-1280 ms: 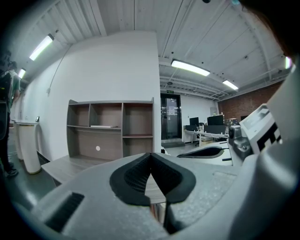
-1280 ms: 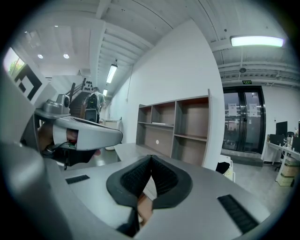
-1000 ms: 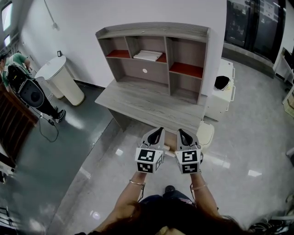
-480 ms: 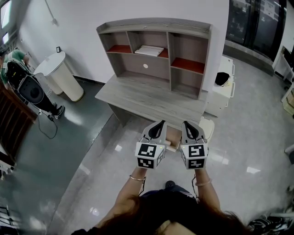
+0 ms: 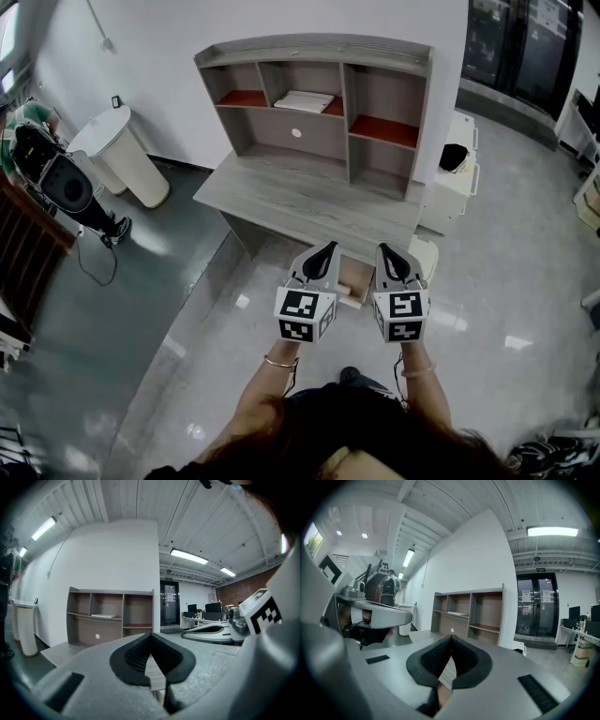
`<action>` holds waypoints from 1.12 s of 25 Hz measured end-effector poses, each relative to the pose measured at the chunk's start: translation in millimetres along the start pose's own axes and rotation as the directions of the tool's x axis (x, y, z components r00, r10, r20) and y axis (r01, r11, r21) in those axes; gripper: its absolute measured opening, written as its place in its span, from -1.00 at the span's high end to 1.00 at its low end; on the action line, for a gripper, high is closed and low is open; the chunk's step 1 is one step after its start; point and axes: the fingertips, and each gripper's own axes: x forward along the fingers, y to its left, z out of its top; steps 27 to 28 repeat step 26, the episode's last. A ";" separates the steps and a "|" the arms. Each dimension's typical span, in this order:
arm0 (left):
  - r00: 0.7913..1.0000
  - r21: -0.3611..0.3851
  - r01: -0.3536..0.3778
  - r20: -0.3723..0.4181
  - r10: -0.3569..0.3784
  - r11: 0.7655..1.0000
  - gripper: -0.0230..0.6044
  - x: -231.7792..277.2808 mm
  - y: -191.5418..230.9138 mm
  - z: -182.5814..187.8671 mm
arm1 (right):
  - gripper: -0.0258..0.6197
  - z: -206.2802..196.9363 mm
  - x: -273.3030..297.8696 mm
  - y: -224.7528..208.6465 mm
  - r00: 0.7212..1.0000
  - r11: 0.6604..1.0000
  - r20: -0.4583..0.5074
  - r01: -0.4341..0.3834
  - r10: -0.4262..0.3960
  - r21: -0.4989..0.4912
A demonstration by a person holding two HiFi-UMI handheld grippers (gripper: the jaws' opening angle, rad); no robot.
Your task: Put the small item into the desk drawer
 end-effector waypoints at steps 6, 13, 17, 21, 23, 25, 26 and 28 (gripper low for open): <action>1.000 -0.001 0.005 -0.006 -0.005 1.000 0.88 1.7 2.3 -0.9 | 0.92 -3.2 4.0 -3.3 1.000 1.000 -0.007 0.008 -0.008 0.016; 1.000 -0.029 0.010 -0.012 -0.010 1.000 0.88 -2.2 5.2 -5.4 | 0.92 -5.9 2.4 -0.5 1.000 1.000 -0.016 0.011 -0.010 0.028; 1.000 -0.029 0.015 -0.015 -0.016 0.999 0.88 -4.3 5.5 -6.0 | 0.92 -3.8 1.4 3.2 1.000 0.999 -0.014 0.004 -0.004 0.050; 1.000 -0.031 0.017 -0.019 -0.018 0.999 0.88 -5.6 6.2 -7.3 | 0.92 -3.4 0.4 3.3 1.000 0.999 -0.011 0.007 -0.007 0.046; 1.000 -0.032 0.019 -0.020 -0.020 0.999 0.88 -6.1 6.1 -7.5 | 0.92 -1.6 -0.2 3.1 1.000 0.999 -0.007 0.010 -0.009 0.051; 1.000 -0.033 0.022 -0.020 -0.023 0.999 0.88 -6.6 5.8 -8.0 | 0.92 -1.0 -0.6 2.8 1.000 0.998 -0.003 0.012 -0.011 0.062; 1.000 -0.034 0.023 -0.020 -0.024 0.999 0.88 -6.9 5.5 -8.3 | 0.92 -1.0 -0.8 2.6 1.000 0.998 -0.001 0.012 -0.012 0.069; 1.000 -0.034 0.023 -0.020 -0.024 0.999 0.88 -6.9 5.5 -8.3 | 0.92 -1.0 -0.8 2.6 1.000 0.998 -0.001 0.012 -0.012 0.069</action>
